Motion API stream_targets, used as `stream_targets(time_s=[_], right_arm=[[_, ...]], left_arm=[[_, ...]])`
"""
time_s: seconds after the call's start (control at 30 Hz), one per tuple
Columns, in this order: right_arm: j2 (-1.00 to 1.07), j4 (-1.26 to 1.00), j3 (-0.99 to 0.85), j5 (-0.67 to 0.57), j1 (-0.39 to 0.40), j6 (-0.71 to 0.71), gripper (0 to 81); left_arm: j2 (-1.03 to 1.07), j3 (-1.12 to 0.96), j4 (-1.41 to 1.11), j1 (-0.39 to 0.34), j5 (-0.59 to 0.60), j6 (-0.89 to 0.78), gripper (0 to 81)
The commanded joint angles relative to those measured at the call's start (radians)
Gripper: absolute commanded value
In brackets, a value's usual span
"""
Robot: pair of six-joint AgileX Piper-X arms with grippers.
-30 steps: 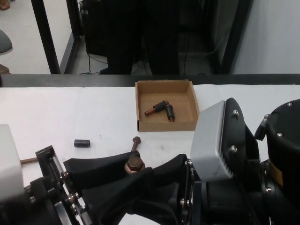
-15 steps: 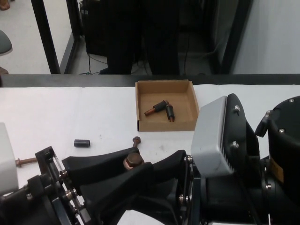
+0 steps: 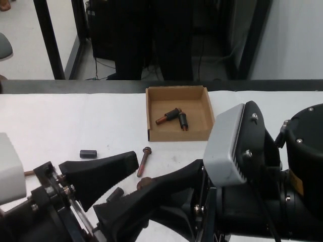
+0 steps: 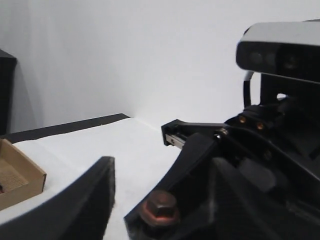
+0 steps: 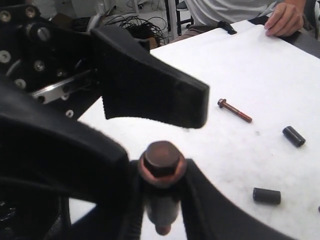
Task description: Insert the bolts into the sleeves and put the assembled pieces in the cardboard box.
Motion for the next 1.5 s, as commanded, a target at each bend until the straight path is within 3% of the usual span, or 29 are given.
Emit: stream_targets(time_s=[0.0, 0.17, 0.23, 0.33, 0.43, 0.47, 0.63, 0.8, 1.47], right_arm=[[-0.033, -0.054, -0.029, 0.045, -0.005, 0.008, 0.3], [-0.042, 0.056, -0.036, 0.105, -0.026, 0.036, 0.3], [-0.042, 0.103, -0.049, 0.105, -0.054, 0.036, 0.3], [-0.042, 0.171, -0.084, 0.125, -0.133, 0.036, 0.3], [-0.028, 0.24, -0.128, 0.121, -0.241, 0.036, 0.3], [-0.017, 0.262, -0.145, 0.115, -0.282, 0.036, 0.3], [0.079, 0.337, -0.25, 0.043, -0.456, 0.025, 0.3], [0.244, 0.395, -0.391, 0.004, -0.548, -0.012, 0.3], [0.923, 0.724, -1.083, -0.04, -0.596, -0.06, 0.3]], left_arm=[[0.009, 0.011, 0.062, 0.006, 0.011, 0.016, 51.9], [0.009, 0.011, 0.071, 0.118, 0.019, -0.021, 50.5], [0.009, 0.007, 0.122, 0.163, 0.052, -0.055, 44.4], [0.009, 0.007, 0.21, 0.213, 0.14, -0.067, 27.1], [0.009, 0.004, 0.262, 0.244, 0.218, -0.067, 2.1], [0.009, 0.004, 0.264, 0.248, 0.229, -0.067, 0.4], [0.012, -0.009, 0.269, 0.25, 0.23, -0.139, 0.8], [0.012, -0.033, 0.271, 0.25, 0.23, -0.177, 0.8], [0.012, -0.036, 0.347, 0.25, 0.23, -0.251, 0.8]])
